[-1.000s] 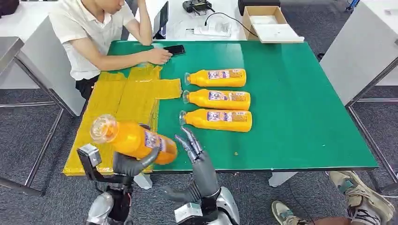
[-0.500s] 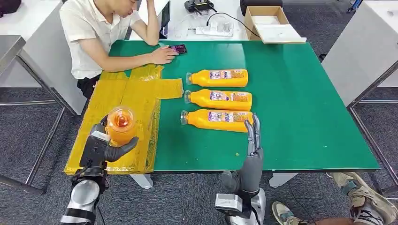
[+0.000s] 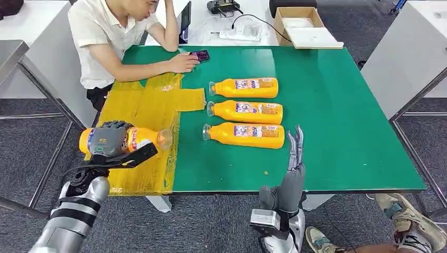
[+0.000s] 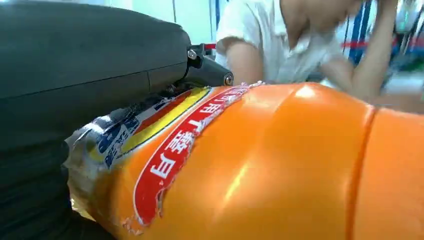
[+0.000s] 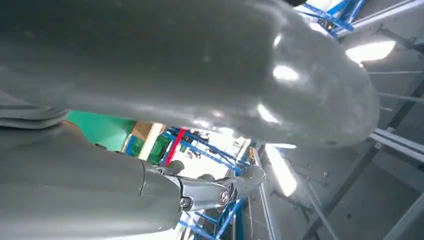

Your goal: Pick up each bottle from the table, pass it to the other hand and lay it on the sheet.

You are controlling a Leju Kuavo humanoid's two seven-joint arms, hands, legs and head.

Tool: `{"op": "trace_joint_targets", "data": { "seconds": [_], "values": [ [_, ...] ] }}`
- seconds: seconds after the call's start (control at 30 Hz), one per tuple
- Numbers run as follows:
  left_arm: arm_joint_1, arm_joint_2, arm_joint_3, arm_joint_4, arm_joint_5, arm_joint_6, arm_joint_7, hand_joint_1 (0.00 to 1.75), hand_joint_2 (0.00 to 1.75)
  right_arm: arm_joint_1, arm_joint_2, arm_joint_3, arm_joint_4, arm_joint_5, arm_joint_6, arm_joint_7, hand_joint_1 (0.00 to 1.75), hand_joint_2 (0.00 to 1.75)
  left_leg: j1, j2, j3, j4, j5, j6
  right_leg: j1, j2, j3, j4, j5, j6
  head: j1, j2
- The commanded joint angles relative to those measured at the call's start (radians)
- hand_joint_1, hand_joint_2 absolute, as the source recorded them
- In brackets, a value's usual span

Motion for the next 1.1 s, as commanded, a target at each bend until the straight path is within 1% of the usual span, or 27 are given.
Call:
{"op": "trace_joint_targets", "data": {
  "seconds": [0.03, 0.1, 0.13, 0.23, 0.3, 0.33, 0.37, 0.5, 0.53, 0.57, 0.7, 0.73, 0.77, 0.8, 0.83, 0.93, 0.97, 1.07, 1.1],
  "values": [
    [-0.188, -0.028, -0.050, 0.443, -0.007, -0.041, 0.003, 1.75, 1.75, -0.080, -0.009, 0.026, 0.147, -0.004, 0.038, -0.008, 0.00, 0.00, 0.001, 0.001, 0.006, -0.001, -0.002, -0.002, 0.002, -0.001, 0.007, -0.002, -0.002, -0.002, 0.000, 0.000],
    [-0.188, -0.028, -0.050, 0.443, -0.007, -0.041, 0.003, 1.75, 1.75, -0.080, -0.009, 0.026, 0.147, -0.004, 0.038, -0.008, 0.00, 0.00, 0.001, 0.000, 0.003, -0.001, -0.001, -0.001, 0.001, -0.001, 0.003, -0.001, -0.001, -0.001, 0.000, 0.000],
    [-0.188, -0.028, -0.050, 0.443, -0.007, -0.041, 0.003, 1.75, 1.75, -0.080, -0.009, 0.026, 0.147, -0.004, 0.038, -0.008, 0.00, 0.00, 0.001, 0.000, 0.005, -0.001, -0.001, -0.001, 0.001, -0.002, 0.005, -0.001, -0.002, -0.002, 0.000, 0.000],
    [-0.188, -0.028, -0.050, 0.443, -0.007, -0.041, 0.003, 1.75, 1.75, -0.080, -0.009, 0.026, 0.147, -0.004, 0.038, -0.008, 0.00, 0.00, 0.001, 0.000, 0.002, 0.000, -0.001, -0.001, 0.001, -0.001, 0.003, -0.001, -0.001, -0.001, 0.000, 0.000],
    [-0.188, -0.028, -0.050, 0.443, -0.007, -0.041, 0.003, 1.75, 1.75, -0.080, -0.009, 0.026, 0.147, -0.004, 0.038, -0.008, 0.00, 0.00, 0.002, 0.001, 0.006, -0.001, -0.002, -0.002, 0.002, -0.001, 0.006, -0.001, -0.002, -0.002, 0.000, 0.000],
    [-0.188, -0.028, -0.050, 0.443, -0.007, -0.041, 0.003, 1.75, 1.75, -0.080, -0.009, 0.026, 0.147, -0.004, 0.038, -0.008, 0.00, 0.00, 0.001, 0.000, 0.003, -0.001, -0.001, -0.001, 0.001, 0.000, 0.003, -0.001, -0.001, -0.001, 0.000, 0.000],
    [-0.188, -0.028, -0.050, 0.443, -0.007, -0.041, 0.003, 1.75, 1.75, -0.080, -0.009, 0.026, 0.147, -0.004, 0.038, -0.008, 0.00, 0.00, 0.001, 0.001, 0.005, -0.001, -0.002, -0.002, 0.001, 0.000, 0.005, -0.001, -0.001, -0.002, 0.000, 0.000],
    [-0.188, -0.028, -0.050, 0.443, -0.007, -0.041, 0.003, 1.75, 1.75, -0.080, -0.009, 0.026, 0.147, -0.004, 0.038, -0.008, 0.00, 0.00, 0.000, 0.000, 0.002, -0.001, -0.001, -0.001, 0.001, -0.001, 0.003, -0.001, -0.001, -0.001, 0.000, 0.000],
    [-0.188, -0.028, -0.050, 0.443, -0.007, -0.041, 0.003, 1.75, 1.75, -0.080, -0.009, 0.026, 0.147, -0.004, 0.038, -0.008, 0.00, 0.00, 0.001, 0.001, 0.004, -0.001, -0.001, -0.001, 0.001, 0.000, 0.004, -0.001, -0.001, -0.002, 0.000, 0.000],
    [-0.200, -0.042, -0.017, 0.467, 0.048, -0.105, -0.018, 1.75, 1.75, -0.084, -0.010, 0.025, 0.154, -0.005, 0.044, -0.007, 0.00, 0.00, 0.001, 0.001, 0.003, -0.001, -0.001, -0.001, 0.001, 0.000, 0.003, -0.001, -0.001, -0.002, 0.000, 0.000],
    [-0.234, -0.050, 0.004, 0.541, 0.142, -0.237, -0.086, 1.75, 1.75, -0.109, -0.010, 0.016, 0.203, -0.020, 0.062, -0.012, 0.00, 0.00, 0.001, 0.001, 0.005, -0.001, -0.001, -0.001, 0.001, 0.000, 0.005, -0.001, -0.001, -0.002, 0.000, 0.000],
    [-0.238, -0.051, 0.007, 0.550, 0.155, -0.250, -0.092, 1.64, 1.75, -0.113, -0.011, 0.014, 0.212, -0.024, 0.063, -0.015, 0.00, 0.00, 0.001, 0.001, 0.004, -0.001, 0.000, -0.001, 0.001, 0.000, 0.005, -0.001, 0.000, -0.001, 0.000, 0.000],
    [-0.240, -0.051, 0.000, 0.555, 0.160, -0.257, -0.093, 0.49, 1.75, -0.115, -0.012, 0.012, 0.219, -0.028, 0.061, -0.021, 0.00, 0.00, 0.001, 0.001, 0.005, -0.001, -0.001, -0.001, 0.001, 0.000, 0.006, -0.001, -0.001, -0.002, 0.000, 0.000],
    [-0.240, -0.053, -0.005, 0.556, 0.158, -0.258, -0.093, 0.17, 1.75, -0.115, -0.013, 0.010, 0.223, -0.028, 0.060, -0.024, 0.00, 0.00, 0.000, 0.001, 0.005, -0.002, 0.000, -0.001, 0.001, 0.000, 0.006, -0.002, 0.000, -0.001, 0.000, 0.000],
    [-0.238, -0.052, -0.019, 0.558, 0.155, -0.261, -0.094, 0.02, 1.75, -0.116, -0.012, 0.006, 0.231, -0.035, 0.060, -0.030, 0.00, 0.00, 0.001, 0.001, 0.006, -0.002, -0.001, -0.001, 0.001, 0.000, 0.007, -0.002, -0.001, -0.002, 0.000, 0.000],
    [-0.224, -0.041, -0.063, 0.561, 0.159, -0.299, -0.100, 0.00, 1.75, -0.124, -0.012, 0.003, 0.252, -0.033, 0.063, -0.033, 0.00, 0.00, 0.000, 0.001, 0.008, -0.002, -0.001, -0.001, 0.001, 0.001, 0.009, -0.002, -0.001, -0.002, 0.000, 0.000],
    [-0.218, -0.029, -0.097, 0.559, 0.161, -0.316, -0.111, 0.00, 1.75, -0.128, -0.016, 0.005, 0.259, -0.035, 0.059, -0.033, 0.00, 0.00, 0.000, 0.000, 0.007, -0.002, 0.000, -0.001, 0.000, 0.000, 0.008, -0.002, 0.000, -0.001, 0.000, 0.000],
    [-0.201, -0.012, -0.116, 0.547, 0.227, -0.422, -0.196, 0.00, 1.75, -0.140, -0.026, 0.013, 0.275, -0.040, 0.050, -0.033, 0.00, 0.00, 0.000, 0.003, 0.010, -0.003, -0.001, -0.001, 0.001, 0.002, 0.010, -0.003, 0.000, -0.002, 0.000, 0.000],
    [-0.200, -0.007, -0.121, 0.541, 0.234, -0.434, -0.211, 0.00, 1.75, -0.142, -0.028, 0.016, 0.277, -0.043, 0.047, -0.033, 0.00, 0.00, 0.000, 0.003, 0.009, -0.003, -0.001, -0.001, 0.000, 0.002, 0.009, -0.003, 0.000, -0.002, 0.000, 0.000]
  ]
}}
